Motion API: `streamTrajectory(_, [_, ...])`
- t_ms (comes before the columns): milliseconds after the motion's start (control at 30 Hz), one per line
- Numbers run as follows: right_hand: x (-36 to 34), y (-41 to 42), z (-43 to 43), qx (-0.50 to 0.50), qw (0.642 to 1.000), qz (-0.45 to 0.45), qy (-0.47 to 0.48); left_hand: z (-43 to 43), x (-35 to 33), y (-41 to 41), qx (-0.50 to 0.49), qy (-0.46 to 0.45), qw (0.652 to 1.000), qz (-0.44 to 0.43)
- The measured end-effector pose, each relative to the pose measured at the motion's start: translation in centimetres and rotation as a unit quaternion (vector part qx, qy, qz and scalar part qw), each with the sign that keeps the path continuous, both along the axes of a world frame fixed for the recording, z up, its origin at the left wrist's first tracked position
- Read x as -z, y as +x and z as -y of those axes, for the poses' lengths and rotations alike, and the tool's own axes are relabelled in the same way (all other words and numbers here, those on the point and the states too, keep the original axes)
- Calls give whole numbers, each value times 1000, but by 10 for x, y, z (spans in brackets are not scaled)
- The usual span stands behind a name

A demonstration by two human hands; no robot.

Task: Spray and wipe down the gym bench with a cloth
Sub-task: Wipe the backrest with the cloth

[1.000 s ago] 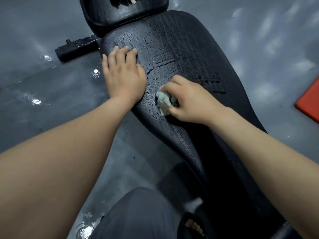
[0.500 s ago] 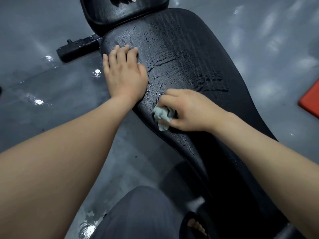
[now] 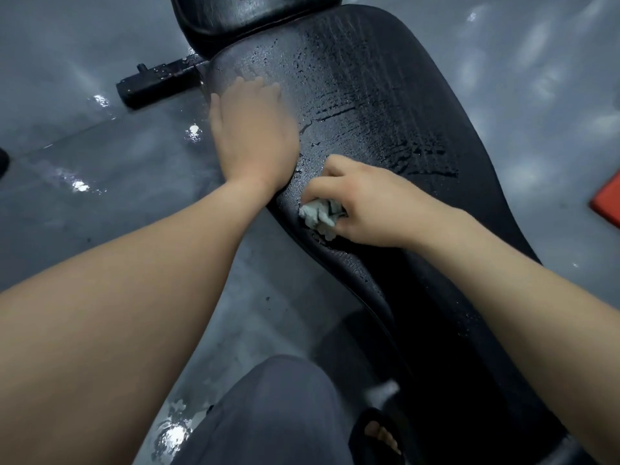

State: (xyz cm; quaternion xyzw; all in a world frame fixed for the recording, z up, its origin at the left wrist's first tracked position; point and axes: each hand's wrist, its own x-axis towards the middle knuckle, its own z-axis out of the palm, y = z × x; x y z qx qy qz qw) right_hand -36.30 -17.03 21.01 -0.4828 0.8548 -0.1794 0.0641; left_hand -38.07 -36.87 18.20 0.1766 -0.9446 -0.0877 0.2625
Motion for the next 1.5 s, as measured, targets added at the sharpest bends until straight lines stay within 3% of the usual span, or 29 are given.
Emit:
streamTrajectory(67, [0,2,3,11,1000,5,-20,0,0,0,2,0,1000,-1])
streamTrajectory(200, [1,1,-14,-60,993,103,17,0,0,0,2,-1,1000,-5])
streamTrajectory(300, [1,-2,-20,-48,994,101,10,-1,-2,-1,1,-1,1000,7])
streamTrajectory(367, [0,-6,-21,-9,996,84,-39,-3,-3,1,6,1,1000,28])
streamTrajectory(500, [2,-21,-27,163,982,31,-89,-14,-7,11,7,51,997,54])
streamTrajectory(600, [1,-28,-31,219,968,27,-124,-38,-3,22,33,52,997,51])
streamTrajectory(767, [-3,-33,-41,304,894,186,-271,-51,8,25,14,-2,1000,23])
streamTrajectory(900, [7,-36,-60,313,939,67,-127,-53,11,25,10,-17,1000,18])
streamTrajectory(1033, [11,-32,-62,233,955,80,-162,-53,12,23,6,-37,999,2])
streamTrajectory(1233, [14,-36,-48,216,966,-43,-134,-55,12,23,4,-43,999,6])
streamTrajectory(1367, [6,-19,-44,43,995,16,-87,-55,13,23,0,-57,998,10])
streamTrajectory(1433, [9,-21,-44,27,997,31,-68,-54,15,23,-1,-59,998,9])
streamTrajectory(1500, [13,-29,-46,79,993,0,-89,-54,15,23,-1,-55,998,5])
